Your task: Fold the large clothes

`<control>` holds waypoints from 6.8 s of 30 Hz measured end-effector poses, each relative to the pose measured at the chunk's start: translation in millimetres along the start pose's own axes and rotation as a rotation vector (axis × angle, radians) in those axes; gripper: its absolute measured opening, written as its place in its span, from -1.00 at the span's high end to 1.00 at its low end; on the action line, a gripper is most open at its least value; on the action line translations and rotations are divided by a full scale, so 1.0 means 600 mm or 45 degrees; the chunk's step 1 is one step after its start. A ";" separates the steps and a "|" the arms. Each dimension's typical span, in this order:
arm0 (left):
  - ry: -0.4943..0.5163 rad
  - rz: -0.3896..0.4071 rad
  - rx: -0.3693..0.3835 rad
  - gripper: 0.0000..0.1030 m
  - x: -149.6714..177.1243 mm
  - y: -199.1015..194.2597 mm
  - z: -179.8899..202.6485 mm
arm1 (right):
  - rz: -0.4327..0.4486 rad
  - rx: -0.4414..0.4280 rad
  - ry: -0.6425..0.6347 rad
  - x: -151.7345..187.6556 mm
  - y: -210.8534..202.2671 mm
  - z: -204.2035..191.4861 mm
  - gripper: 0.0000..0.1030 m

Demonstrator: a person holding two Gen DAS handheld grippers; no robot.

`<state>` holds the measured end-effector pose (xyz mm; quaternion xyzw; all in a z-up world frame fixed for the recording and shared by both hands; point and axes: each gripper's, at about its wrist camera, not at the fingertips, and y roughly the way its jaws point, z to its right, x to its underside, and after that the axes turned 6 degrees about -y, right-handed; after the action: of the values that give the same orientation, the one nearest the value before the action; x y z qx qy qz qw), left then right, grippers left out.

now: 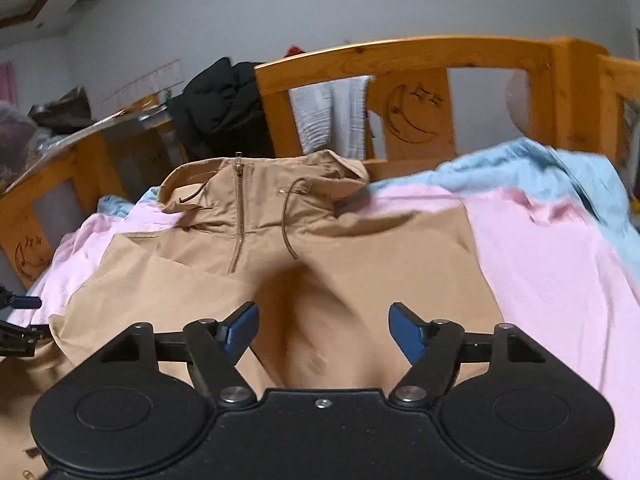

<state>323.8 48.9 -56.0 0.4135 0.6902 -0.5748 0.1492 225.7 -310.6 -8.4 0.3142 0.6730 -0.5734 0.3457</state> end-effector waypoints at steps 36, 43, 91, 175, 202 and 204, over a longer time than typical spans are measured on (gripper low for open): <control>-0.834 0.122 0.176 -0.51 0.033 -0.058 -0.114 | -0.075 -0.162 0.351 0.023 0.027 0.098 -0.64; -0.736 -0.071 -0.051 -0.25 0.009 0.039 -0.063 | -0.300 0.004 0.121 0.012 0.102 0.037 0.88; -0.468 -0.108 0.087 -0.99 -0.007 0.054 0.059 | -0.376 0.049 -0.140 0.039 0.114 -0.013 -0.91; -0.930 0.402 0.461 -0.96 -0.080 -0.025 -0.028 | 0.433 0.340 -1.172 -0.060 0.153 -0.283 0.57; -0.170 0.334 0.334 0.98 -0.390 0.103 0.089 | 0.357 0.096 -1.127 0.019 0.122 -0.243 0.54; -0.146 0.363 0.337 0.99 -0.375 0.091 0.078 | 0.309 0.046 -0.995 0.005 0.091 -0.207 0.44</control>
<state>490.0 -83.7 46.7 0.4896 0.5333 -0.6562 0.2126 255.9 -179.7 -28.5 0.1558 0.4389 -0.6165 0.6349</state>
